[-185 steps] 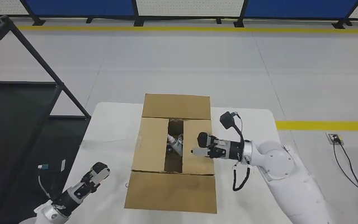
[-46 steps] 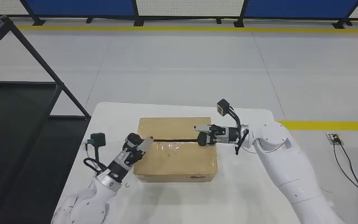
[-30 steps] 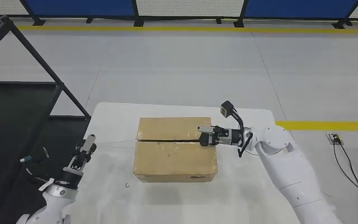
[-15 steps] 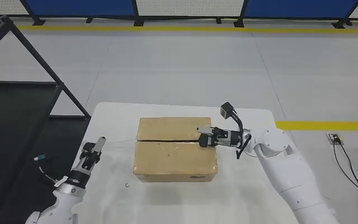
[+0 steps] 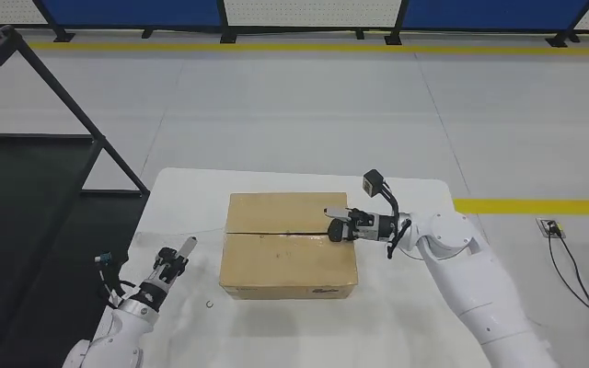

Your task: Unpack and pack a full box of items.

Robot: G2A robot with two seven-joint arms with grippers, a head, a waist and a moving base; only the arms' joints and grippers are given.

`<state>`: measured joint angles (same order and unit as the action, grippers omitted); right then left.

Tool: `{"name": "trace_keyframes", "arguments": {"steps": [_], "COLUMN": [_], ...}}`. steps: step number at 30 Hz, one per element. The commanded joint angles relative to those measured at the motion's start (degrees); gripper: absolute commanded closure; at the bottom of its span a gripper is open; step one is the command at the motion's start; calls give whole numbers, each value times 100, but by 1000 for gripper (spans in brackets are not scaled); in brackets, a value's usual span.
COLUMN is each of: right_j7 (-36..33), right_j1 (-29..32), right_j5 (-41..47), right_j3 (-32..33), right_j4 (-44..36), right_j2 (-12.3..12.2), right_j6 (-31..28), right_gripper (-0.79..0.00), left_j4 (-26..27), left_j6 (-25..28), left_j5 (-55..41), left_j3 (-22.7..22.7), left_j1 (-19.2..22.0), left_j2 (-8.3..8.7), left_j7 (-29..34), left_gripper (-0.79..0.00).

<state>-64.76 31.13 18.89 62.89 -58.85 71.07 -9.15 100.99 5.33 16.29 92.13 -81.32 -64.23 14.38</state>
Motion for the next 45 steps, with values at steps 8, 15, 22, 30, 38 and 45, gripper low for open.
{"name": "trace_keyframes", "arguments": {"steps": [8,15,22,30,38,45], "right_j7": [20,20,20,20,20,20], "right_j1": [-13,-13,-13,-13,-13,-13], "right_j5": [5,5,5,5,5,5], "right_j3": [-8,-8,-8,-8,-8,-8], "right_j4": [12,12,12,12,12,12], "right_j2": [3,3,3,3,3,3], "right_j6": [11,11,11,11,11,11], "right_gripper": [-785,-785,-785,-785,-785,-785], "left_j4": [-40,-831,-1510,-1575,-1852,-2480], "left_j6": [-13,108,-22,-170,-421,-231], "left_j5": [-33,-1514,-2675,-2758,-2971,-3386], "left_j3": [6,-61,-39,-67,-303,-630], "left_j1": [5,382,817,885,1216,1723], "left_j2": [-5,-75,-114,-115,-155,-264], "left_j7": [-58,304,722,834,914,620], "left_gripper": [-785,-785,-785,-785,-785,-785]}}
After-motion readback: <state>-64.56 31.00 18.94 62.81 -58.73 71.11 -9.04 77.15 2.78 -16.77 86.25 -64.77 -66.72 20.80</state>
